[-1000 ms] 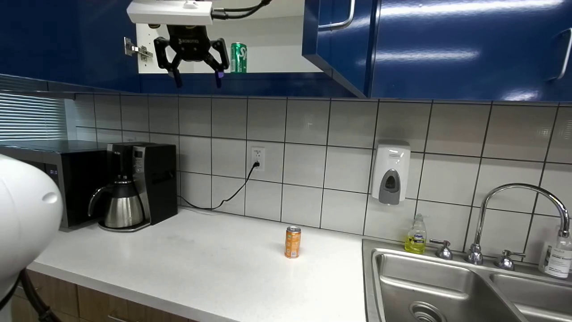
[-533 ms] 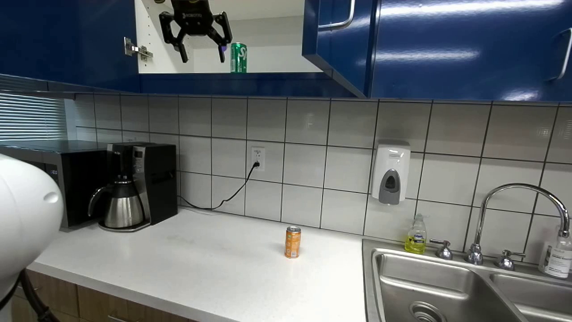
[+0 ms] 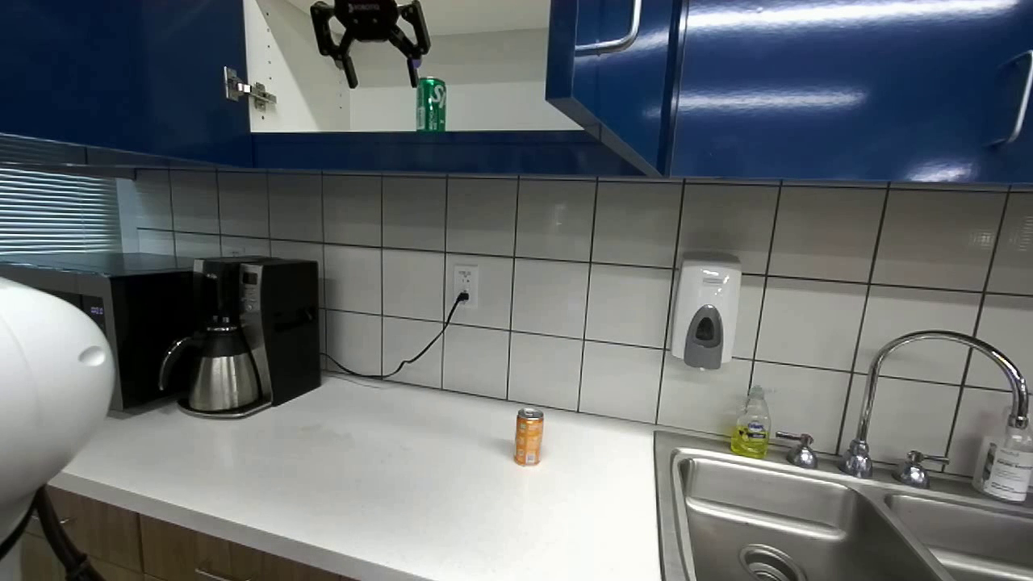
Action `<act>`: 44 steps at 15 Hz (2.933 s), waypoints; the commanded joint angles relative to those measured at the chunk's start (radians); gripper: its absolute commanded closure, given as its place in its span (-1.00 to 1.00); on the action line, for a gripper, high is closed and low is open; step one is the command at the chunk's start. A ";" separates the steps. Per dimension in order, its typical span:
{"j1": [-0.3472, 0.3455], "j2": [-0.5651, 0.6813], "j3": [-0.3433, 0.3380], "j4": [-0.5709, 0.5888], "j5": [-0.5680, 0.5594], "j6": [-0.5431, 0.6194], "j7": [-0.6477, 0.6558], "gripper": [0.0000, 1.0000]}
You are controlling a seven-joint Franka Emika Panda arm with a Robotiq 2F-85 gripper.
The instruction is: Remove the green can from the open upper cabinet then place it on the counter.
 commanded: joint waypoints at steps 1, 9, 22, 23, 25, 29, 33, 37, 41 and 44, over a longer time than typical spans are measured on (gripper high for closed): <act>-0.025 0.107 0.031 0.138 0.006 -0.030 0.047 -1.00; -0.046 0.283 0.061 0.324 -0.004 -0.016 0.127 -1.00; -0.057 0.487 0.086 0.531 -0.061 0.017 0.239 -1.00; -0.058 0.497 0.087 0.543 -0.064 0.018 0.246 -1.00; -0.057 0.515 0.089 0.563 -0.073 0.018 0.257 -1.00; -0.035 0.548 0.063 0.608 -0.086 0.013 0.270 -1.00; -0.034 0.579 0.057 0.656 -0.086 0.008 0.274 -1.00; -0.033 0.606 0.053 0.694 -0.087 0.001 0.273 -1.00; -0.031 0.632 0.048 0.724 -0.086 -0.006 0.271 -1.00; -0.029 0.644 0.048 0.739 -0.086 -0.012 0.269 -1.00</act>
